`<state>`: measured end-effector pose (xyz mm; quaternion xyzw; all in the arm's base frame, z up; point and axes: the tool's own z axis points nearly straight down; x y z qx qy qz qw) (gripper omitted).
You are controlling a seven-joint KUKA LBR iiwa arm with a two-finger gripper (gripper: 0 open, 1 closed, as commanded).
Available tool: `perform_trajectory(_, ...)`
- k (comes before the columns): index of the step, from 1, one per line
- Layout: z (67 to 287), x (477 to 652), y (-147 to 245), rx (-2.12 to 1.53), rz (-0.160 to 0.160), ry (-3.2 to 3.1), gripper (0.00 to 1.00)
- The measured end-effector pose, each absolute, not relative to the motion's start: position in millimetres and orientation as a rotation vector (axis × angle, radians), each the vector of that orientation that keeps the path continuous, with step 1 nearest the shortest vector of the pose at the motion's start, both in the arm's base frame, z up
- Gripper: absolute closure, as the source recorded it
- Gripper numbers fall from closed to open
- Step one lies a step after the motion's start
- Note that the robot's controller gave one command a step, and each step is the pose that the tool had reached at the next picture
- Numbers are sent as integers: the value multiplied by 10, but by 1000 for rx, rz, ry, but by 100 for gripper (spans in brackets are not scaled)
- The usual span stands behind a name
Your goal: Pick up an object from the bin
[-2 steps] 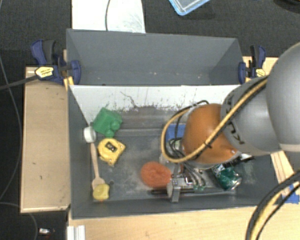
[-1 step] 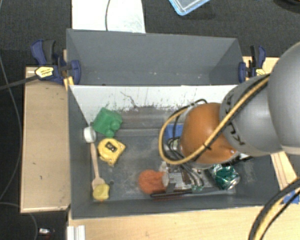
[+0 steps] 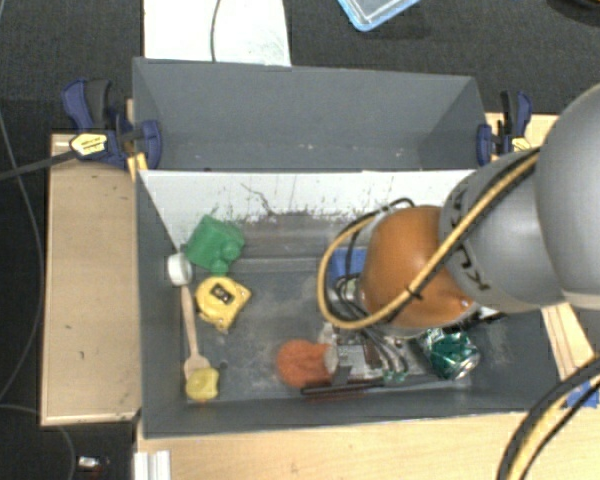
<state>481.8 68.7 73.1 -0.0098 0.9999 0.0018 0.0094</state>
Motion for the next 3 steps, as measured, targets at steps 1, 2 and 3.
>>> perform_trajectory(1, 1525, 4842, 765, -20, 5, 3130, 100)
perform_trajectory(2, 1704, 4884, 765, -71, 4, 3126, 100)
perform_trajectory(3, 2336, 4804, 788, -69, 5, 3130, 100)
